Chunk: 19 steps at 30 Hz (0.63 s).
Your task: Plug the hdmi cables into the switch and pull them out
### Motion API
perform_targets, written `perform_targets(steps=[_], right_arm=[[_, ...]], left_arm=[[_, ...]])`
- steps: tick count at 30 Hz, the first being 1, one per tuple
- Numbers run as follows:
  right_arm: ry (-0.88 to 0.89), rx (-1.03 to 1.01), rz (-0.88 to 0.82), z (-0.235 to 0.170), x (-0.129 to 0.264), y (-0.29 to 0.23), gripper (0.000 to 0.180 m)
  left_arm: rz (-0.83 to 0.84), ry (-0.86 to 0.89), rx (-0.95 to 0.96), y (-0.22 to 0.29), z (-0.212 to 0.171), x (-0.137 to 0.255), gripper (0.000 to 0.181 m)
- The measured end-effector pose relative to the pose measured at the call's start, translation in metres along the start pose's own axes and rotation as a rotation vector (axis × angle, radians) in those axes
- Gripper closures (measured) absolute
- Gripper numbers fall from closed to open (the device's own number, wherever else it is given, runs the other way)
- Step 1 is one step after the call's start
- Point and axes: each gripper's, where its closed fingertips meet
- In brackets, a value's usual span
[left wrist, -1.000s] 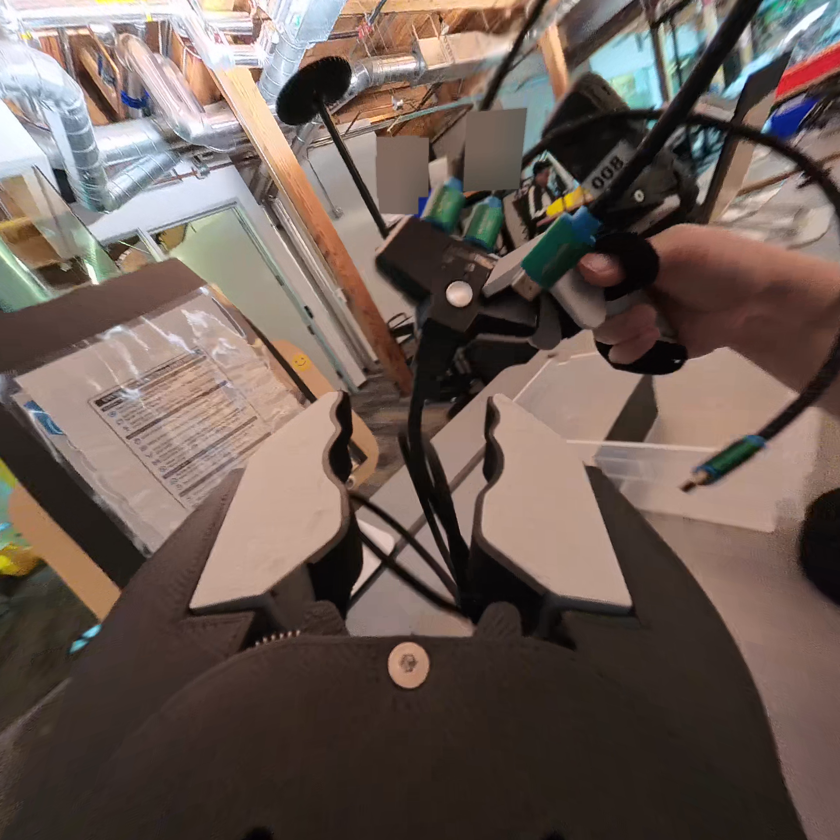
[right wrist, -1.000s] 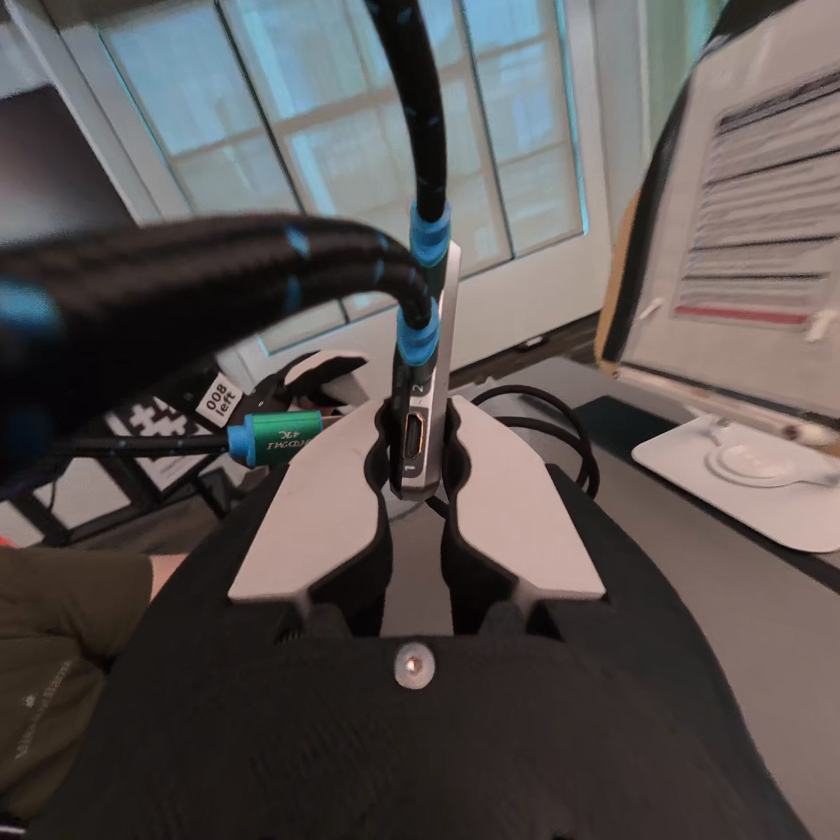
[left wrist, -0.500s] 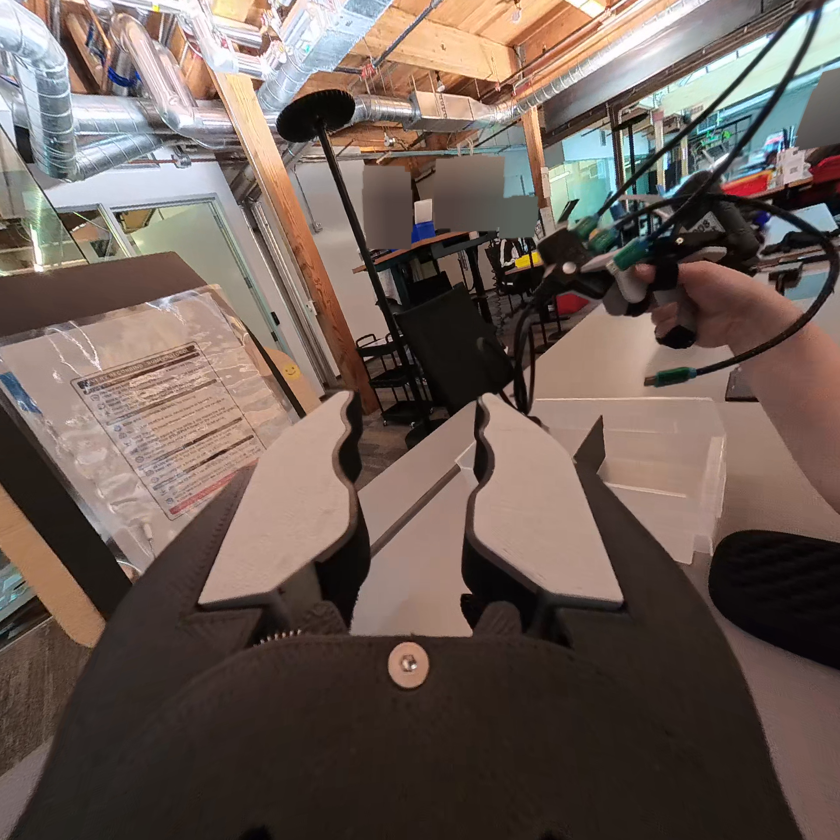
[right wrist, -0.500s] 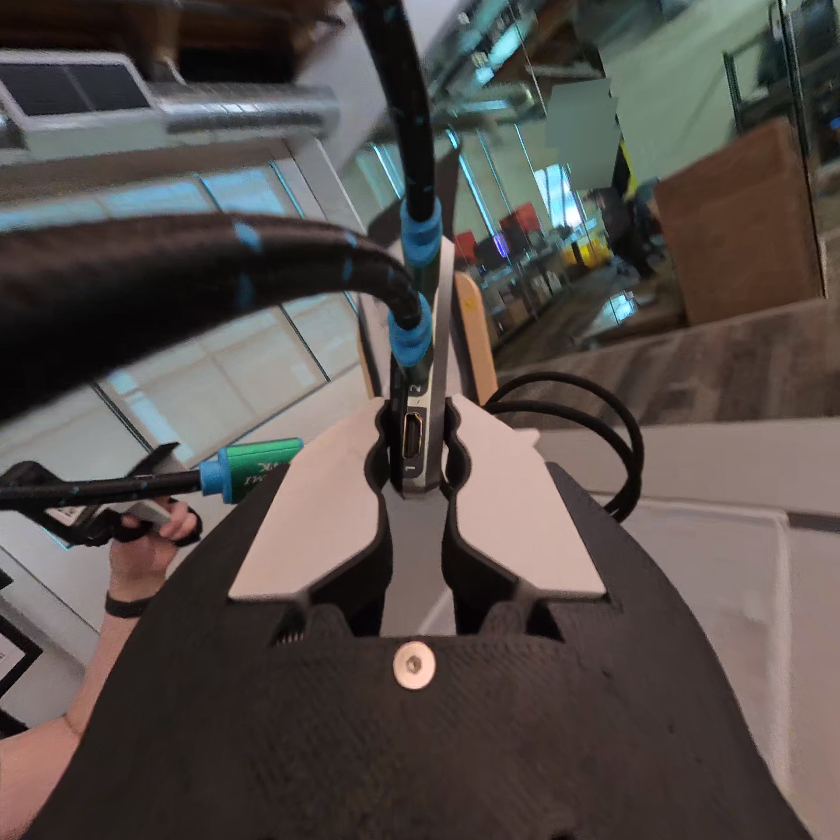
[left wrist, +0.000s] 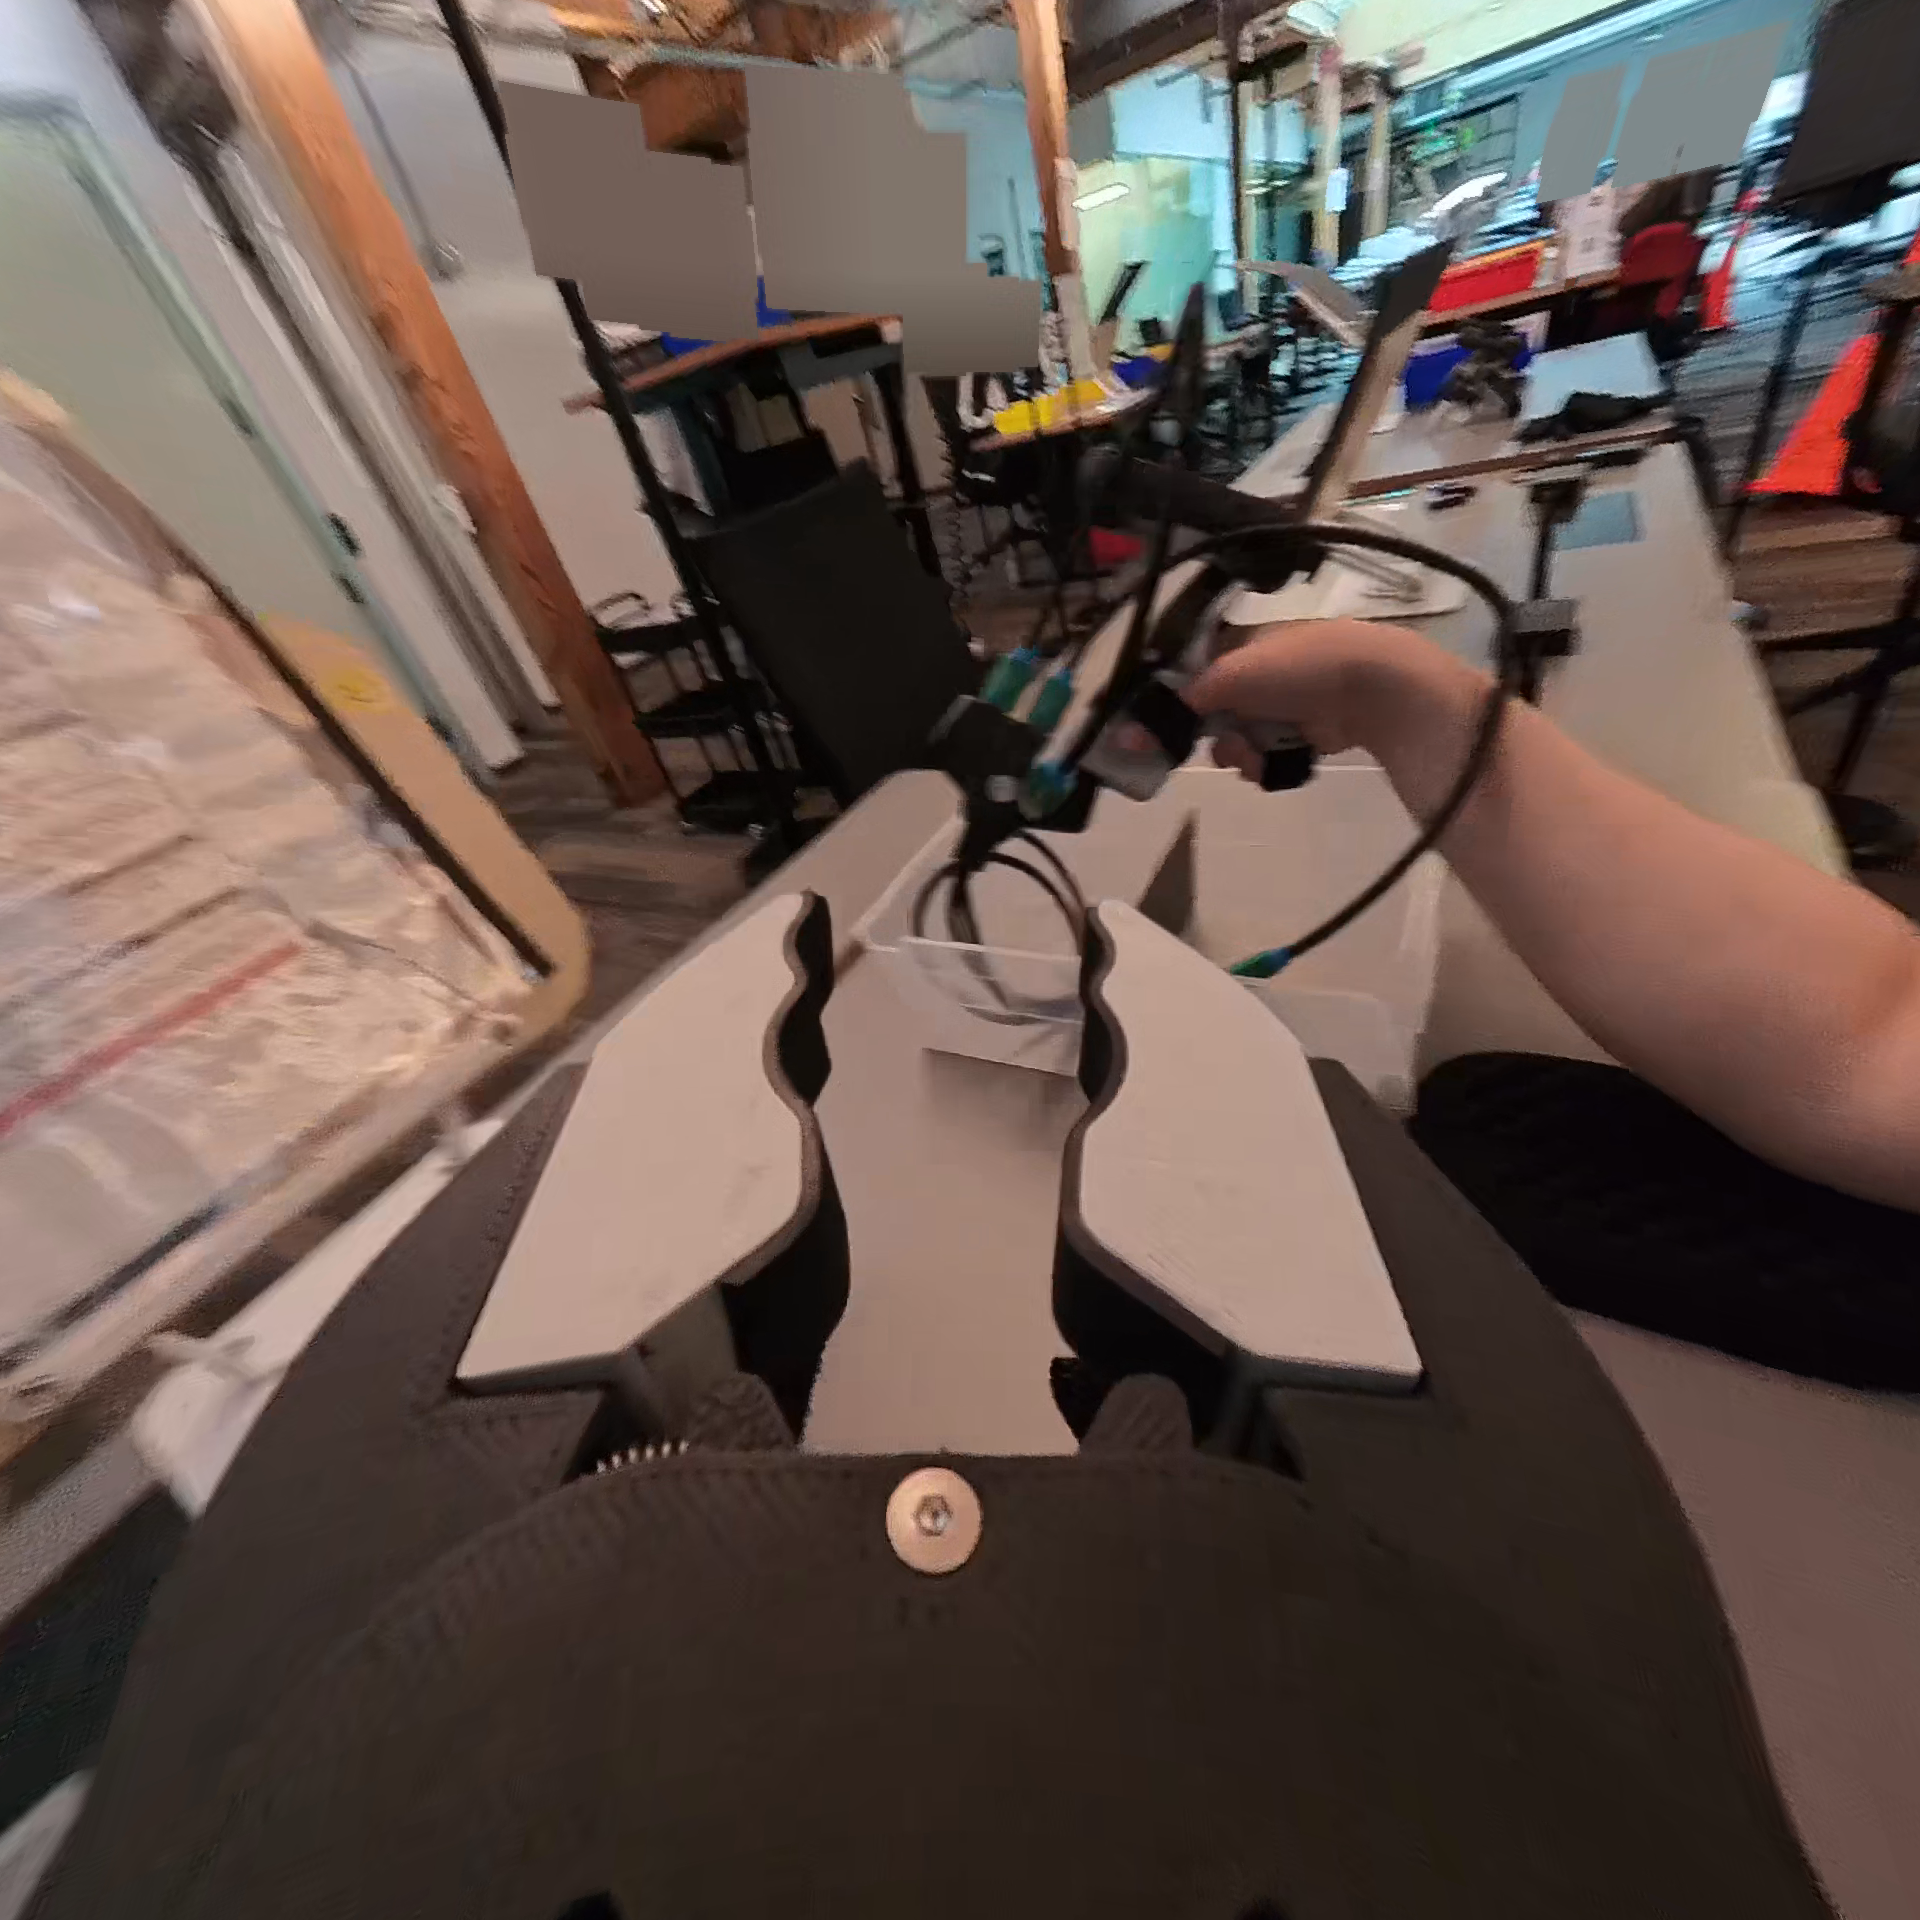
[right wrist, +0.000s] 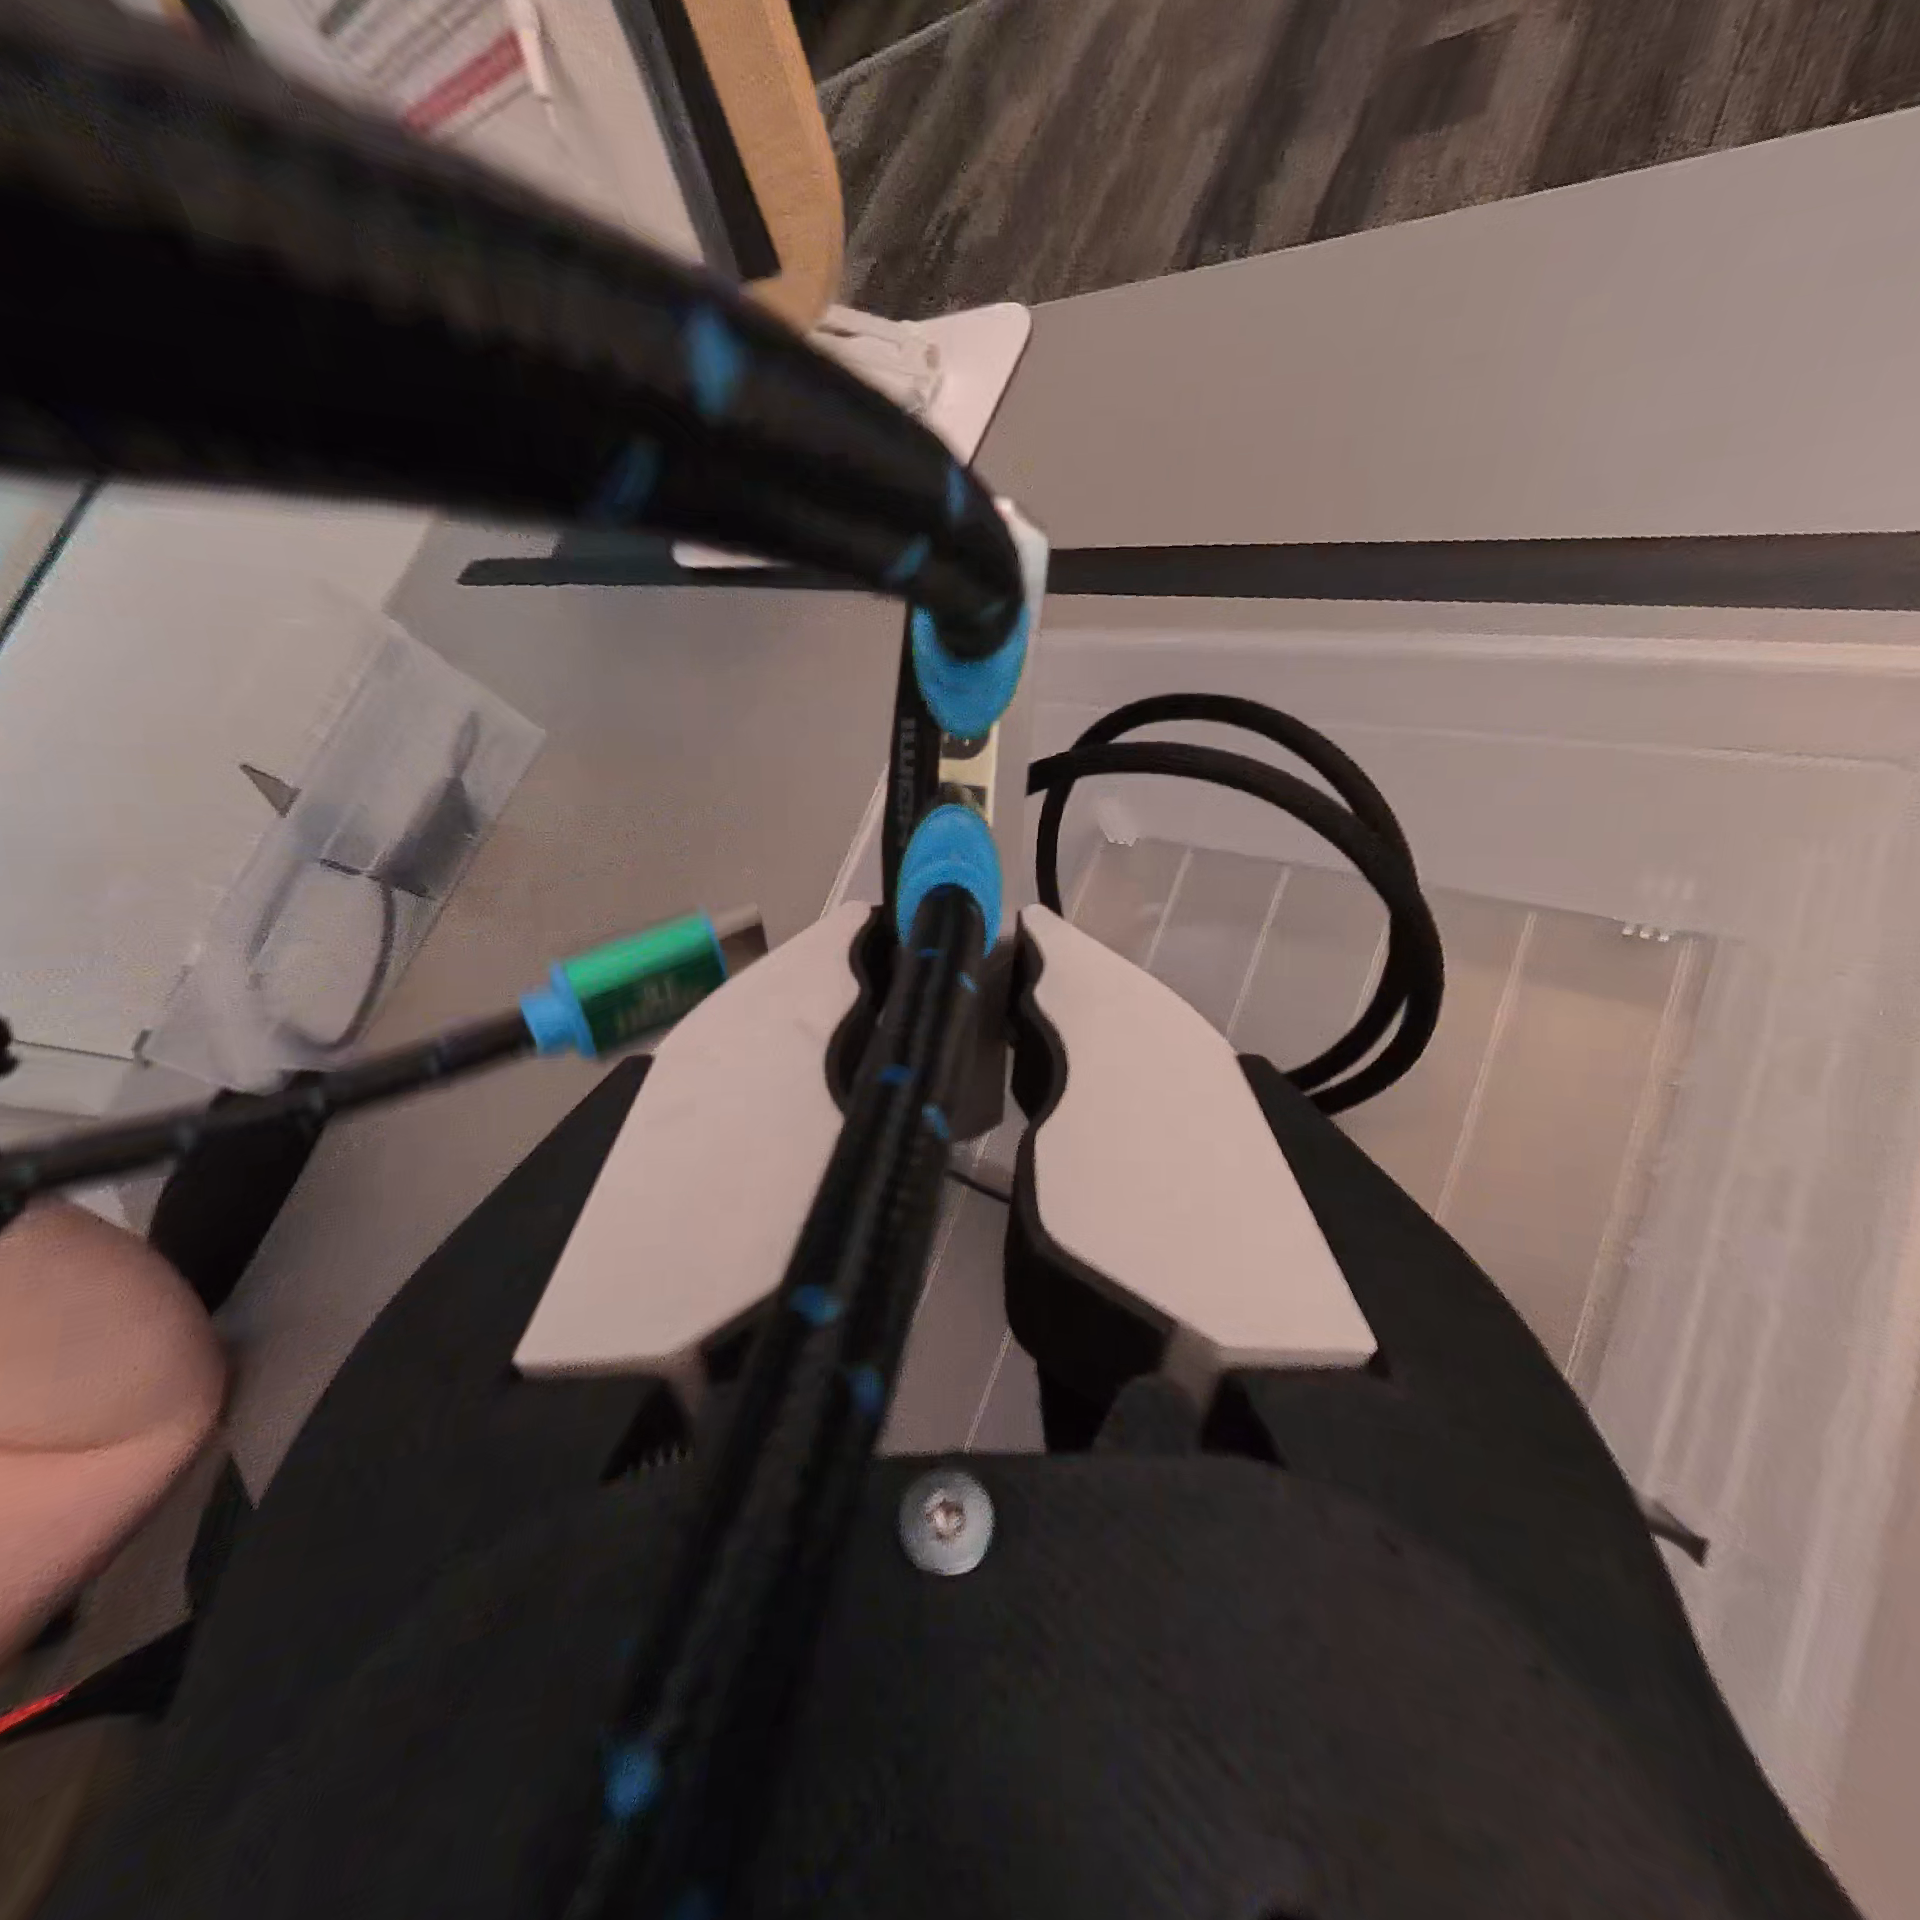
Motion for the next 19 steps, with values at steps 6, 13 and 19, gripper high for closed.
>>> perform_targets(steps=[6, 13, 19], right_arm=[[-0.017, -0.004, -0.011, -0.002, -0.006, 0.003, 0.159], [-0.013, -0.014, 0.003, -0.002, -0.006, 0.004, 0.159], [-0.013, -0.022, 0.014, -0.002, -0.007, 0.006, 0.159]], left_arm=[[-0.328, -0.135, -0.023, 0.115, -0.049, -0.062, 0.127], [-0.419, -0.208, -0.218, 0.185, -0.079, -0.139, 0.128], [-0.46, -0.317, -0.33, 0.193, -0.113, -0.179, 0.133]])
Point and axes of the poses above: each gripper's, where its closed fingertips meet, x back along the fingers, z out of its top, y = z × x across the jaws, and after that the axes turned 9 degrees about y, right-handed
